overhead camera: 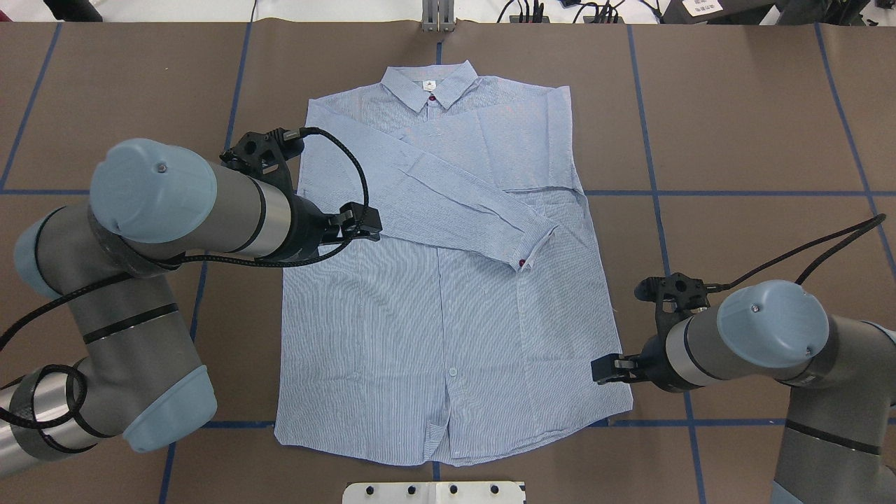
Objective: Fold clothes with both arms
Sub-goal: 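Release the sleeve and move both grippers to the hem corners nearest the robot, then lower both grippers onto the hem corners and close on the fabric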
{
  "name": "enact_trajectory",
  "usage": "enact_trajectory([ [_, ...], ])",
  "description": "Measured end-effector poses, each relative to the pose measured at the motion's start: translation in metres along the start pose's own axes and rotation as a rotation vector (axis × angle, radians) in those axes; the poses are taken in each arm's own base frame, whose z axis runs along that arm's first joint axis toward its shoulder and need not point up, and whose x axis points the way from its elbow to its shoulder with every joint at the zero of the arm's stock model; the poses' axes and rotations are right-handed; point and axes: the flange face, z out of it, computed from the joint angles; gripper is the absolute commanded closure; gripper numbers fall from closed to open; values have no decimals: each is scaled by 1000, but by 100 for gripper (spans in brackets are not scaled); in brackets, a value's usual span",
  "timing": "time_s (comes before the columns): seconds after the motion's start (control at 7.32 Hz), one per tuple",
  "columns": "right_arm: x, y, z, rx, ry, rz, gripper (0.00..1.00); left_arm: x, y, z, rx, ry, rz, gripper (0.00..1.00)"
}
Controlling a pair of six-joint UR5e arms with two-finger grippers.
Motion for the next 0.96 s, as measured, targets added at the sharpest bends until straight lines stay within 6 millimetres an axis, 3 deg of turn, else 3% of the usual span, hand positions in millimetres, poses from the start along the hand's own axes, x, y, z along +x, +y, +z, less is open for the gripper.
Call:
enact_trajectory([
  [0.27,5,5,22,-26,34,0,18,0,0,0,0,1,0,0],
  [0.55,6,7,29,-43,44,-1,46,0,0,-1,1,1,0,0],
  [0.96,7,10,31,-66,44,-1,69,0,0,0,1,-4,-1,0],
])
